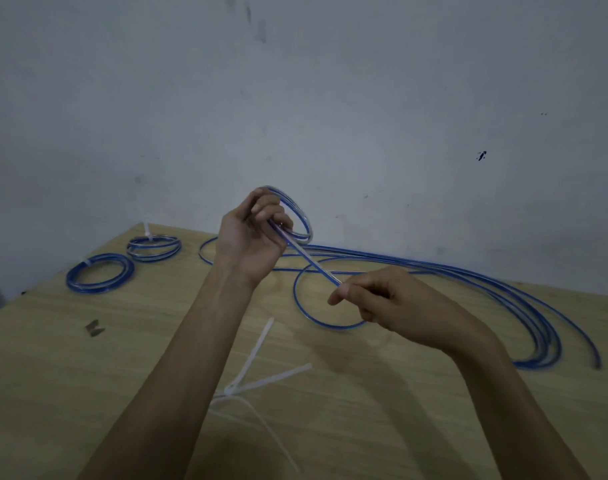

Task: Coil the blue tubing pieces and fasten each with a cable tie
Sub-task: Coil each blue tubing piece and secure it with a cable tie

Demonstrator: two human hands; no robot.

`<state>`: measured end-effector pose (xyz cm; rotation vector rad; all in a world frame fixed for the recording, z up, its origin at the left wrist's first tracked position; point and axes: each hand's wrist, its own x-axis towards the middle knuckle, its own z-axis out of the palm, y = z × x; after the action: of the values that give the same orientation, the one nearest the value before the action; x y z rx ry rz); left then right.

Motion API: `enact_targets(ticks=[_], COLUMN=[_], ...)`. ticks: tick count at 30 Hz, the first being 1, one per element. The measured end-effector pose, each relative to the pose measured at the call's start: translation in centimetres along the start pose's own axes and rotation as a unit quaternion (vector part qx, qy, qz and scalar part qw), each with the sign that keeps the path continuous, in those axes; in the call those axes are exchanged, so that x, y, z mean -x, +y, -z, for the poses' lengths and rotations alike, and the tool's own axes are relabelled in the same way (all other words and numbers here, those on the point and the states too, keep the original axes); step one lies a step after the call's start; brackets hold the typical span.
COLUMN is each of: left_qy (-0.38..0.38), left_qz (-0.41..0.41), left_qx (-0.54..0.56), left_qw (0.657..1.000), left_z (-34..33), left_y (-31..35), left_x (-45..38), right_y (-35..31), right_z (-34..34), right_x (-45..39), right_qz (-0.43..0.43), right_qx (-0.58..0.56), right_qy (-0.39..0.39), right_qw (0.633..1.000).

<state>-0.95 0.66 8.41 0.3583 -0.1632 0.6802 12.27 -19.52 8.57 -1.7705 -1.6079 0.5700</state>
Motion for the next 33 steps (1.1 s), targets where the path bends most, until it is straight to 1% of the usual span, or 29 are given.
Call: enact_targets(ticks=[4, 6, 7, 8, 10, 11, 12, 14, 16, 17, 18, 19, 20, 22, 24, 26, 30, 33], left_qy=[-0.028, -0.022, -0.018, -0.014, -0.009, -0.007, -0.008, -0.017, -0.038, -0.046, -0.051, -0.056, -0.06, -0.059, -0.051, -0.048, -0.063, -0.086], left_qz=[0.03, 0.036, 0.037, 0.039, 0.052, 0.063, 0.076, 0.108, 0.146, 0.163, 0.179, 0.195, 0.21, 0.23, 0.237, 0.244, 0.252, 0.275], left_qx=[-0.004, -0.03, -0.049, -0.069, -0.105, -0.124, -0.144, -0.18, -0.198, -0.203, -0.208, -0.214, -0.221, -0.234, -0.242, -0.237, -0.213, -0.205], left_qw=[0.999, 0.999, 0.998, 0.997, 0.993, 0.99, 0.987, 0.978, 0.969, 0.964, 0.96, 0.955, 0.95, 0.943, 0.94, 0.939, 0.942, 0.935], left_z=[-0.2, -0.4, -0.5, -0.6, -0.8, -1.0, -1.1, -1.1, -1.1, -1.0, -1.0, -1.0, -1.0, -1.1, -1.1, -1.0, -0.7, -0.4], left_y=[-0.3, -0.7, -0.8, -1.0, -1.4, -1.6, -1.8, -2.2, -2.7, -3.0, -3.3, -3.6, -3.9, -4.5, -4.9, -5.1, -4.7, -4.7], left_x=[0.2, 0.2, 0.2, 0.2, 0.3, 0.4, 0.4, 0.5, 0.5, 0.5, 0.5, 0.5, 0.6, 0.8, 0.9, 0.9, 0.6, 0.5], right_y=[1.8, 2.7, 3.0, 3.3, 3.2, 3.2, 3.4, 4.2, 4.8, 4.8, 4.7, 4.6, 4.7, 4.9, 5.0, 5.2, 5.7, 5.4], right_z=[0.3, 0.3, 0.2, 0.1, 0.0, 0.0, 0.0, 0.1, 0.4, 0.5, 0.5, 0.5, 0.5, 0.3, 0.1, 0.2, 0.5, 0.3], right_x=[-0.4, -0.6, -0.8, -0.9, -1.0, -1.1, -1.1, -1.1, -1.3, -1.5, -1.6, -1.7, -1.7, -1.8, -1.8, -1.8, -1.7, -1.8], right_qz=[-0.022, -0.033, -0.041, -0.051, -0.082, -0.099, -0.113, -0.128, -0.127, -0.128, -0.131, -0.13, -0.119, -0.084, -0.06, -0.048, -0.013, 0.016], right_qx=[0.059, 0.111, 0.144, 0.191, 0.301, 0.326, 0.321, 0.244, 0.102, 0.02, -0.055, -0.103, -0.114, -0.091, -0.099, -0.093, 0.016, 0.043], right_qy=[0.007, 0.014, 0.03, 0.056, 0.121, 0.152, 0.18, 0.221, 0.236, 0.246, 0.256, 0.268, 0.282, 0.309, 0.32, 0.315, 0.29, 0.291], right_qw=[0.998, 0.993, 0.988, 0.979, 0.942, 0.928, 0.923, 0.936, 0.958, 0.961, 0.956, 0.949, 0.945, 0.943, 0.94, 0.943, 0.957, 0.956])
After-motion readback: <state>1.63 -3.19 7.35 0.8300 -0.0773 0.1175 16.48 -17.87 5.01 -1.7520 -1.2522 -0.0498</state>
